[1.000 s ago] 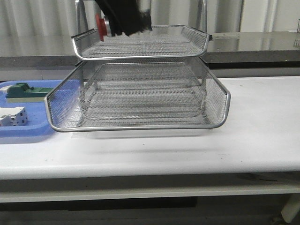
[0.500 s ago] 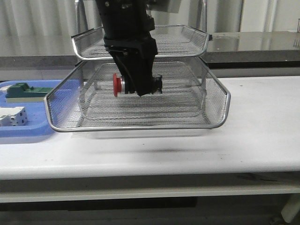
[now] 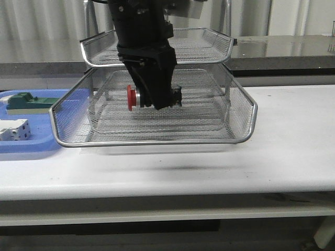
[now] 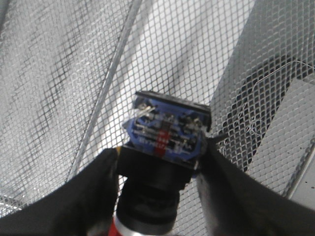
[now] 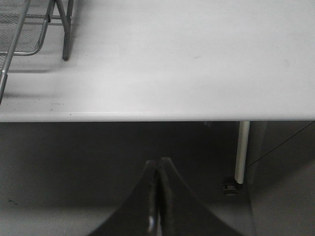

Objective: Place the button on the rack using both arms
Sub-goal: 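Lower the button into the pulled-out middle tray and open the left gripper, then raise the left gripper out of the rack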

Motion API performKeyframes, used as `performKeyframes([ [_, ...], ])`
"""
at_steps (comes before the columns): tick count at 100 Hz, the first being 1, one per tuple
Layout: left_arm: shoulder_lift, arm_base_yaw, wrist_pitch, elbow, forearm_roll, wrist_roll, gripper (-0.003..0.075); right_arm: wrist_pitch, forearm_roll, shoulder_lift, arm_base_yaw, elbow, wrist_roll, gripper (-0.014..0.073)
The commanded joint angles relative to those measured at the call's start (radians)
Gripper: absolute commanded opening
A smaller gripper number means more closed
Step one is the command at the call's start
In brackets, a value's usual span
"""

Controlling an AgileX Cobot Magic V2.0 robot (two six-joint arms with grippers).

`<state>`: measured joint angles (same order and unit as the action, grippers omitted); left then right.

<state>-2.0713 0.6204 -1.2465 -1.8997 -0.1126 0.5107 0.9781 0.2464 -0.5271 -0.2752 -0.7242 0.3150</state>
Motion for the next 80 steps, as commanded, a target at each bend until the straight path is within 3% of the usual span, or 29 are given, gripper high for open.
performKeyframes([
  [1,0.058,0.004,-0.02,-0.024,-0.01,-0.008,0.0442,-0.05,0.031,-0.002,0.002,-0.026,-0.002,-0.0067],
  [37,0.083,0.004,-0.02,-0.024,-0.022,-0.023,0.047,-0.05,0.031,-0.002,0.002,-0.026,-0.002,-0.0067],
  [80,0.295,0.003,-0.02,-0.024,0.011,-0.067,0.047,-0.05,0.031,-0.002,0.002,-0.026,-0.002,-0.0067],
])
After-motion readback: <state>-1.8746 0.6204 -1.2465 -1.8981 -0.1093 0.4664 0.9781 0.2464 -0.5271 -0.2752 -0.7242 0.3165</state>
